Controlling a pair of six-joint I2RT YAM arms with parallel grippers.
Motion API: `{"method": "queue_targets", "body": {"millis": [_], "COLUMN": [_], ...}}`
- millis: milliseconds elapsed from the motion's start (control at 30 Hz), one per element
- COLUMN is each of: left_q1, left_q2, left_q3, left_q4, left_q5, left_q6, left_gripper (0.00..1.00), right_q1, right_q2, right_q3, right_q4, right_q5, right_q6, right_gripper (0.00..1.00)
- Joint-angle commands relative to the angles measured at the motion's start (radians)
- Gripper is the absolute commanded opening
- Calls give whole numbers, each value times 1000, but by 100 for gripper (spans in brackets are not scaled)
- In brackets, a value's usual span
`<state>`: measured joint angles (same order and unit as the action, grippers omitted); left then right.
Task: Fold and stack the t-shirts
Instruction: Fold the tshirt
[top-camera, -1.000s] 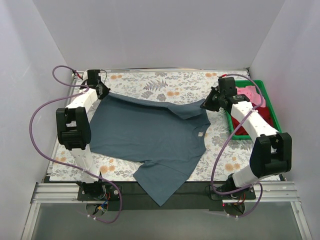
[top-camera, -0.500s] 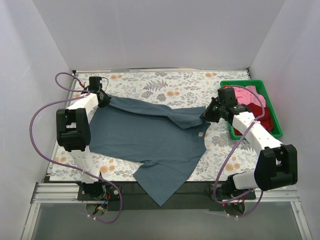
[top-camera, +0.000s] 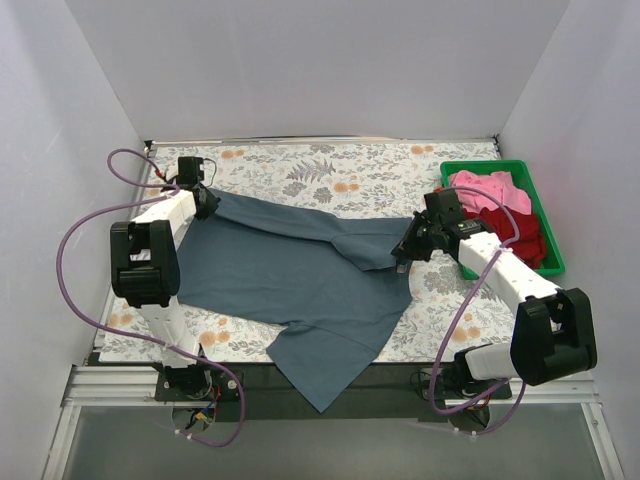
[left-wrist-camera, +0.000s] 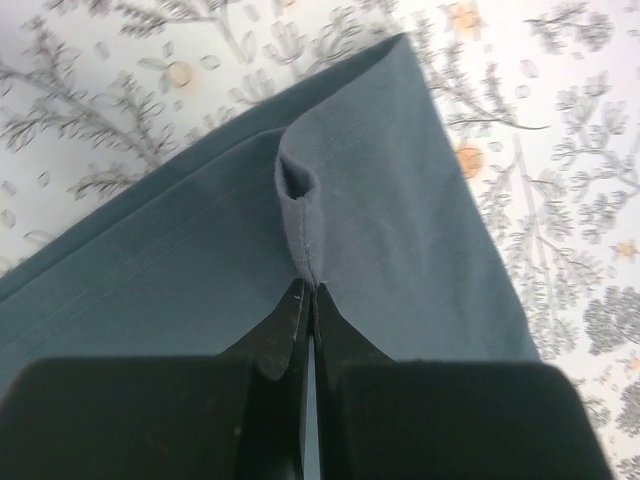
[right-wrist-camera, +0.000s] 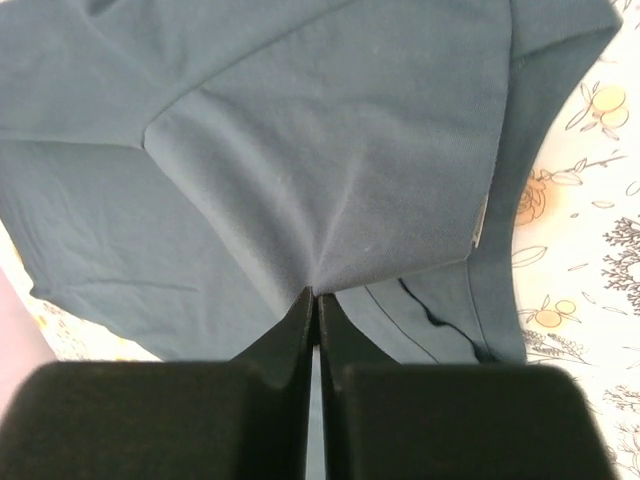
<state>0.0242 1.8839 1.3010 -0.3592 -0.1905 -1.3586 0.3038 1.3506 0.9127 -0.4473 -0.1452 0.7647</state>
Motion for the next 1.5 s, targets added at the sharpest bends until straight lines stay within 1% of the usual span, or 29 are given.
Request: {"method": "queue_targets", "body": {"millis": [0, 33, 67, 133, 167, 200, 233, 300, 333, 433, 467, 500, 533, 633, 700, 833, 967, 1000, 1100, 1133, 1167, 1233, 1300, 1467], "left_q1": [5, 5, 5, 6, 11, 14, 22, 26, 28, 26, 26, 28, 28, 26, 26, 26, 28, 28, 36, 40, 43, 49, 59, 94], "left_q2": [-71, -71, -66, -65, -69, -77, -78, -89, -91, -97, -98, -95, -89, -63, -34, -5, 9, 11, 3, -9, -20, -66, -92, -155], "left_q3": [-37, -43, -51, -52, -55, -55, -55, -36, -28, 9, 18, 26, 35, 58, 75, 58, 5, -21, -78, -94, -118, -198, -242, -361], "left_q4": [-32, -34, -35, -47, -47, -46, -43, -43, -41, -27, -21, -11, 9, 31, 34, 43, 43, 42, 0, -18, -29, -30, -21, -40], "left_q5": [-84, -87, -98, -115, -127, -129, -132, -141, -145, -148, -144, -138, -129, -119, -122, -141, -179, -188, -205, -216, -224, -237, -239, -184], "left_q6": [-39, -42, -43, -56, -59, -57, -51, -39, -21, 27, 44, 59, 73, 131, 159, 156, 119, 110, 27, -38, -69, -108, -149, -235], "left_gripper": [0, 0, 0, 2, 3, 6, 12, 21, 29, 48, 55, 66, 68, 69, 69, 69, 69, 69, 69, 69, 69, 69, 69, 69], "right_q1": [12, 12, 15, 21, 23, 23, 23, 21, 17, 6, 5, 3, -6, -32, -42, -55, -57, -55, -55, -55, -55, -57, -57, -69], "right_q2": [7, 10, 13, 10, 5, -8, -17, -34, -34, -15, -4, 21, 34, 94, 140, 209, 283, 292, 331, 338, 350, 357, 367, 441], "right_q3": [-23, -28, -29, -40, -43, -46, -44, -32, -19, 27, 38, 47, 58, 92, 118, 141, 138, 135, 132, 129, 124, 98, 81, 107], "right_q4": [2, 1, 2, 1, -1, -5, -10, -19, -22, -19, -18, -8, 1, 50, 82, 128, 163, 179, 205, 209, 220, 236, 260, 288], "right_q5": [-25, -33, -39, -51, -53, -45, -28, 40, 71, 102, 120, 140, 159, 176, 190, 173, 153, 124, 110, 104, 95, 65, 65, 96], "right_q6": [4, -7, -14, -42, -53, -79, -97, -163, -183, -248, -258, -265, -274, -281, -288, -297, -295, -298, -298, -295, -292, -275, -266, -297], "right_gripper": [9, 12, 19, 27, 33, 38, 44, 46, 47, 45, 44, 43, 42, 38, 38, 39, 41, 41, 42, 42, 43, 43, 44, 45]}}
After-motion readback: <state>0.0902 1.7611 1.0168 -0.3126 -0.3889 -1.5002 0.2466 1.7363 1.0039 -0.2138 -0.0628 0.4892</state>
